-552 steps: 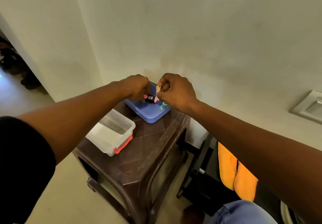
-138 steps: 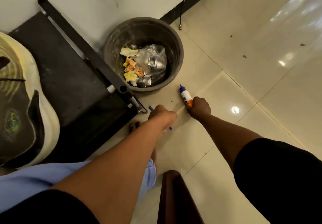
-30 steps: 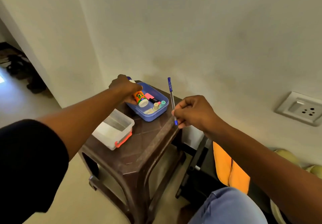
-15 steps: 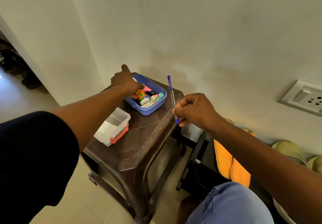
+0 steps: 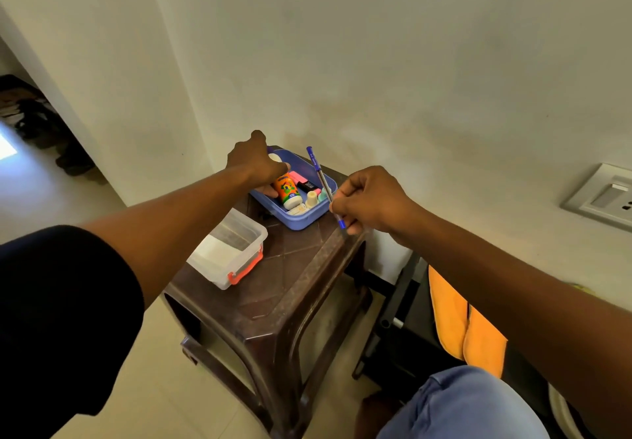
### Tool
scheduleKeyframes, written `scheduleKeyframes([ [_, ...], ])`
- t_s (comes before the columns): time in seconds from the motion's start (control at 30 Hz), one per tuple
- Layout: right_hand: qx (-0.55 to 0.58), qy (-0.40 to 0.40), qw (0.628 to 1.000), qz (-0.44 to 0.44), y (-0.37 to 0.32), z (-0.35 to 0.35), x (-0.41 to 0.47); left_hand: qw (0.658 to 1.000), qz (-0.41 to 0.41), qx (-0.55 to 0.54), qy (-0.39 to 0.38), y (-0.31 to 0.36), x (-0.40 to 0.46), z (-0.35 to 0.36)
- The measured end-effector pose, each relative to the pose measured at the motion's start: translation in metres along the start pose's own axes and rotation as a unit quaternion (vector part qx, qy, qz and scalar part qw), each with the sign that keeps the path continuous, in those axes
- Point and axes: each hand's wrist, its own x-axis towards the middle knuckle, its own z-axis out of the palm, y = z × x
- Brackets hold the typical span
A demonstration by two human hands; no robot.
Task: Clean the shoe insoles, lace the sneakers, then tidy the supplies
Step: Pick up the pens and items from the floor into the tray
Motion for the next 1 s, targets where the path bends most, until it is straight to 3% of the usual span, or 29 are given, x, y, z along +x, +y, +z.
scheduleKeyframes([
  [0.07,-0.014,-0.002,1.000,-0.011,-0.008,0.002,0.008,0.998,0.010,-0.012,0.058,-0.006,0.003,-0.005],
  [0.17,-0.035,-0.002,0.999,-0.027,-0.020,0.007,0.020,0.983,-0.011,-0.130,0.127,-0.014,0.005,-0.013],
  [0.27,-0.064,-0.016,0.996,-0.053,-0.033,0.017,0.034,0.943,-0.081,-0.321,0.030,-0.010,-0.001,-0.022],
  [0.33,-0.089,-0.013,0.993,-0.072,-0.040,0.026,0.042,0.915,-0.118,-0.382,-0.044,-0.009,-0.004,-0.026],
  [0.5,-0.139,-0.006,0.985,-0.104,-0.050,0.047,0.066,0.894,-0.143,-0.422,-0.041,-0.013,-0.003,-0.032],
  [0.6,-0.143,0.002,0.982,-0.128,-0.046,0.055,0.079,0.912,-0.145,-0.383,0.011,-0.023,0.007,-0.037],
  [0.77,-0.203,0.049,0.968,-0.139,-0.024,0.058,0.103,0.974,-0.058,-0.185,0.121,-0.052,0.021,-0.026],
  [1.0,-0.293,0.062,0.938,-0.172,-0.016,0.052,0.122,0.979,-0.005,-0.121,0.162,-0.048,0.024,-0.008],
])
